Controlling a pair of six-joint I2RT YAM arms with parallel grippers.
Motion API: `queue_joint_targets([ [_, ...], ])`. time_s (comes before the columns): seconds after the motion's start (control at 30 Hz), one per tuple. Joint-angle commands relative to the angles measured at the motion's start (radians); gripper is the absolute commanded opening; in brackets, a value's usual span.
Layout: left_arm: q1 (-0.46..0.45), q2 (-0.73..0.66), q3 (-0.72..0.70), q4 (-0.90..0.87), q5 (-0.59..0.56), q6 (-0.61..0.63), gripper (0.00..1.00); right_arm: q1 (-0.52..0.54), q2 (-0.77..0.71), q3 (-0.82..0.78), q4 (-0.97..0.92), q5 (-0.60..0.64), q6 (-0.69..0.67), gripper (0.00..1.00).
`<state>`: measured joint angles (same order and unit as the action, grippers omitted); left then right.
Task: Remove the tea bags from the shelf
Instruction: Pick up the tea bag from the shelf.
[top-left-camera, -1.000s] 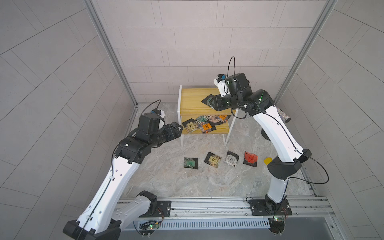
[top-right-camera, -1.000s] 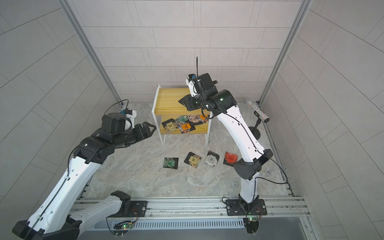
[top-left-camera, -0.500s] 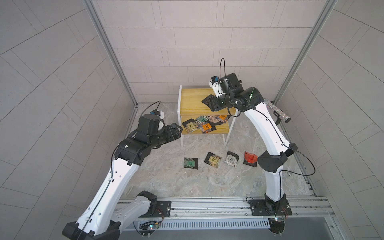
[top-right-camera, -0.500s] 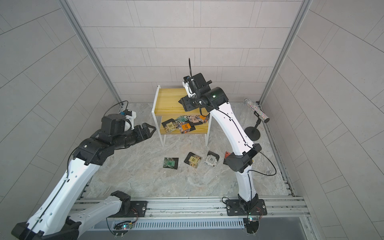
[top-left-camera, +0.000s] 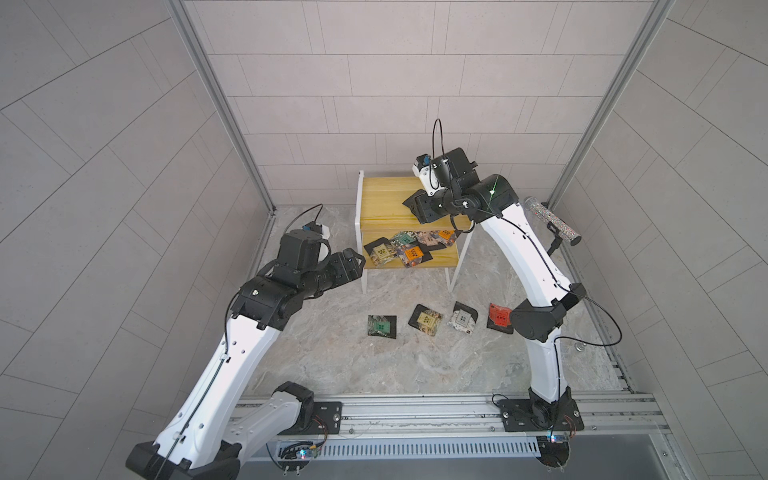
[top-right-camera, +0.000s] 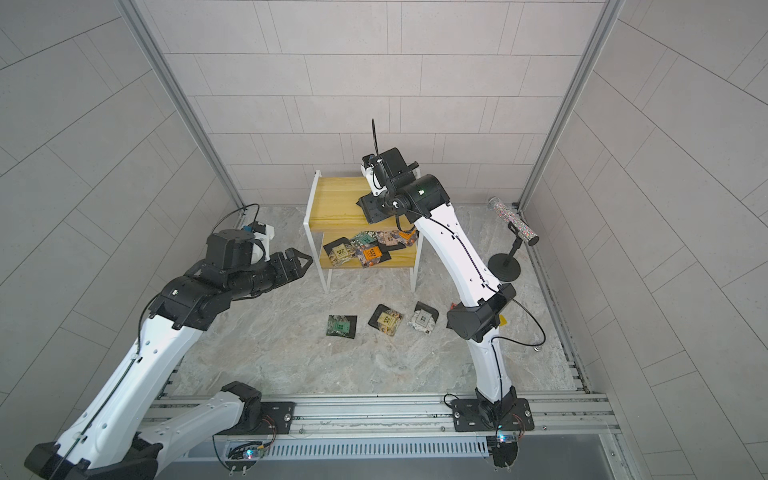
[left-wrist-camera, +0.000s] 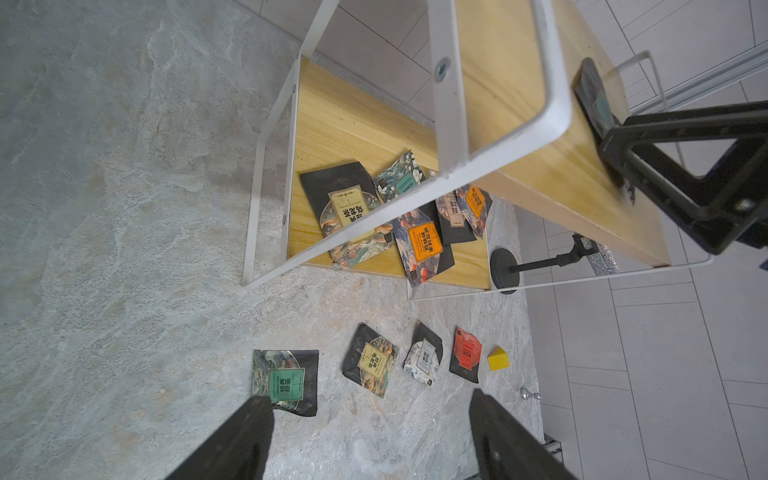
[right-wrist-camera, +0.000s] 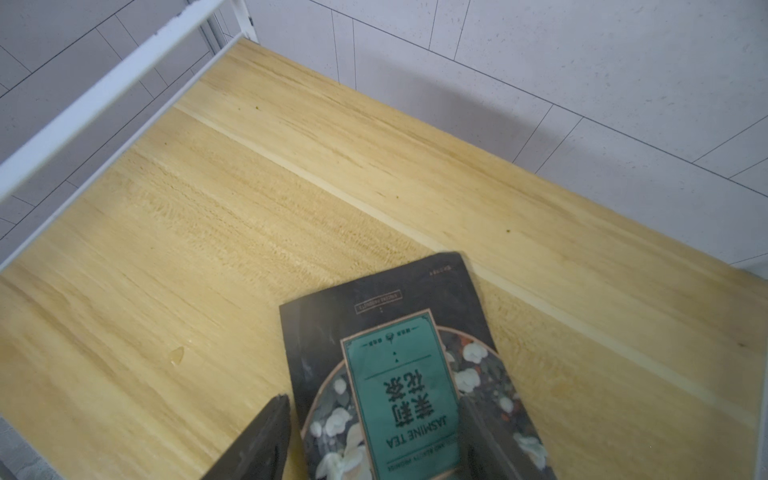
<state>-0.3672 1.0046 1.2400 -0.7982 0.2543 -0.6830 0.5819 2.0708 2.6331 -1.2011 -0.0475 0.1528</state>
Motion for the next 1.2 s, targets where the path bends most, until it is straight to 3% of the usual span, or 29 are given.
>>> queue_joint_targets([
  [0.0, -0.004, -0.008, -0.01, 0.011, -0.006, 0.006, 0.82, -0.006, 0.009, -0.013, -0.034, -0.005, -0.006, 0.66],
  [0.13, -0.003, -0.009, -0.014, 0.014, -0.009, 0.006, 0.82, -0.01, -0.002, -0.061, -0.037, -0.006, -0.007, 0.62],
  [0.4, -0.003, -0.014, -0.029, 0.025, -0.006, -0.004, 0.82, -0.022, -0.033, -0.154, -0.032, -0.02, -0.004, 0.4],
  [1.07, -0.002, -0.016, -0.039, 0.027, 0.003, -0.016, 0.82, -0.024, -0.06, -0.095, -0.026, -0.037, 0.001, 0.05],
  [1.17, -0.003, -0.017, -0.037, 0.028, 0.003, -0.016, 0.82, -0.019, -0.069, -0.082, -0.021, -0.034, -0.001, 0.04],
])
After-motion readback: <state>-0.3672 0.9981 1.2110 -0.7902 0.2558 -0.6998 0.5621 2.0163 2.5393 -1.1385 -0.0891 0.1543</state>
